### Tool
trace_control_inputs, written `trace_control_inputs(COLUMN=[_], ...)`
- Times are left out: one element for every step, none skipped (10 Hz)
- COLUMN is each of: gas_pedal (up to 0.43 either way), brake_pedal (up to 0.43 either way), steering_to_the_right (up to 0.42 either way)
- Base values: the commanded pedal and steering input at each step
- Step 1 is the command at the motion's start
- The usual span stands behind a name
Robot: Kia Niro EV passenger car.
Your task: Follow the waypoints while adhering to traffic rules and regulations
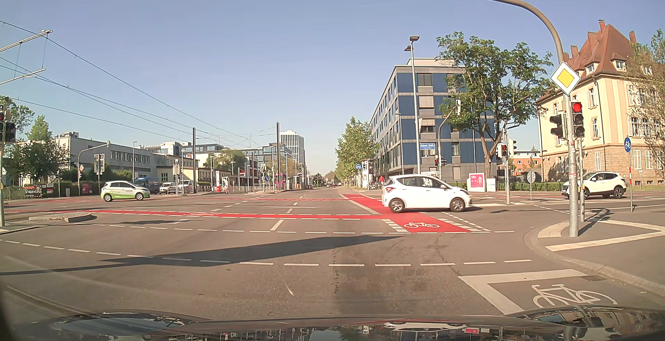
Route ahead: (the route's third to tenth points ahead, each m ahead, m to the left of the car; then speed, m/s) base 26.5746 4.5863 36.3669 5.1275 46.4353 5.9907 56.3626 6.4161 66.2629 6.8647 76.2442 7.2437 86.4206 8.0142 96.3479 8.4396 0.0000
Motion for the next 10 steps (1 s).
trace_control_inputs(gas_pedal=[0.0, 0.0, 0.0, 0.0, 0.0, 0.0, 0.0, 0.0, 0.0, 0.0], brake_pedal=[0.201, 0.195, 0.201, 0.201, 0.201, 0.201, 0.195, 0.201, 0.201, 0.201], steering_to_the_right=[-0.056, -0.057, -0.056, -0.056, -0.057, -0.058, -0.058, -0.059, -0.06, -0.061])
